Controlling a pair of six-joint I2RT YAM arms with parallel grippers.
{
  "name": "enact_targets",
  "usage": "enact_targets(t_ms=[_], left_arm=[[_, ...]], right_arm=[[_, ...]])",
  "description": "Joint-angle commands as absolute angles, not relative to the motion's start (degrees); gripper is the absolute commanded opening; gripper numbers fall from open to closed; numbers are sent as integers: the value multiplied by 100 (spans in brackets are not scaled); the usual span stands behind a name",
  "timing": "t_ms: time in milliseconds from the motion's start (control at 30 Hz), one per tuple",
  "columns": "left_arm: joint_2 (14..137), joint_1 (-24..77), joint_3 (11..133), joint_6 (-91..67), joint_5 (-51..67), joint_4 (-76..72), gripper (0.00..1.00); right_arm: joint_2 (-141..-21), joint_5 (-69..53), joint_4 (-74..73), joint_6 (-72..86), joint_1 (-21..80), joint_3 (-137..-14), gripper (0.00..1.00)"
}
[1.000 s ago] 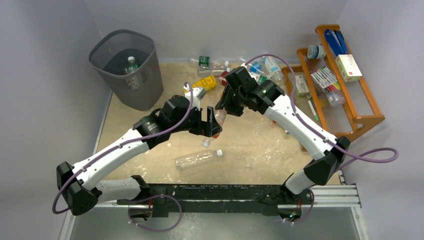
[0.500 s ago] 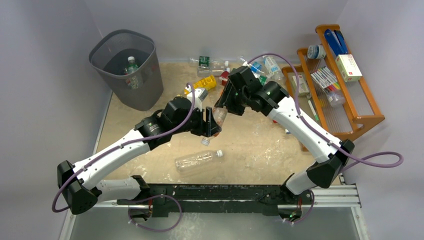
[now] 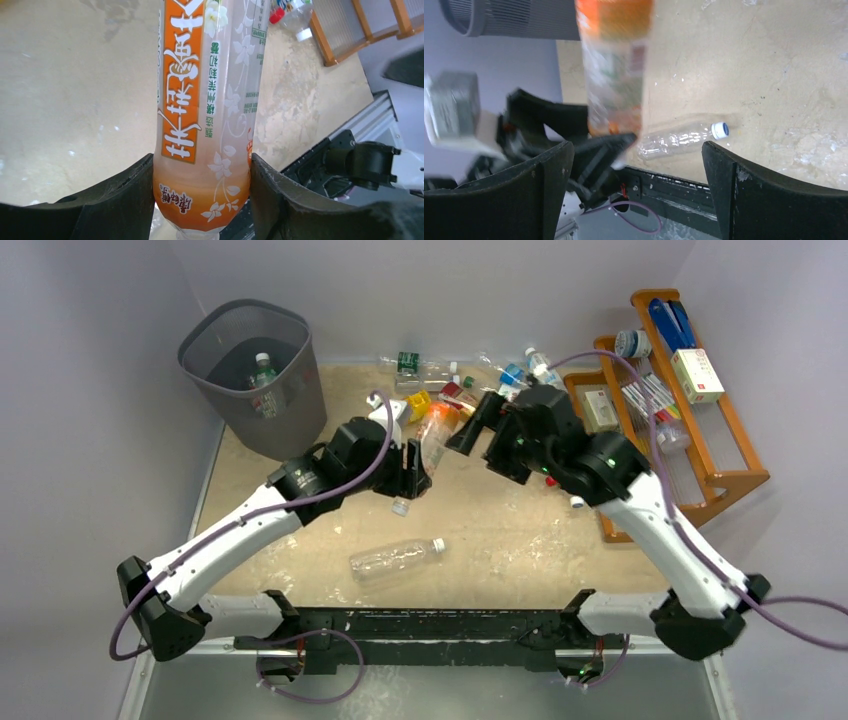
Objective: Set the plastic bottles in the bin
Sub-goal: Pick up the plastic bottle at the center of the board, then place the plastic bottle in the trash bin.
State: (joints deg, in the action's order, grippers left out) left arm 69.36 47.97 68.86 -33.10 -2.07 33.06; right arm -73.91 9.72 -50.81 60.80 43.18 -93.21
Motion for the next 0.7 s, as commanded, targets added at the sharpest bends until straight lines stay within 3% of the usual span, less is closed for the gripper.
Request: enact_targets(t_ms=[0,233,433,667], left_arm=[[7082,4246,7784,-2835,-374,3691,46],[7590,3252,9252,-2368,-305,4450,48],[8175,2309,10516,-2161,-355,4750,48],[8580,834,11188,-2241,-227,4744,48]], right_arm=[[-6410,1285,-4975,6089,4324,-8746,100],[-5193,1188,-4634,6330,4324,-7339,100],[-4966,921,-4459,6411,4325,-6678,100],[-4794,847,-4331,6414,4330,-6293,100]])
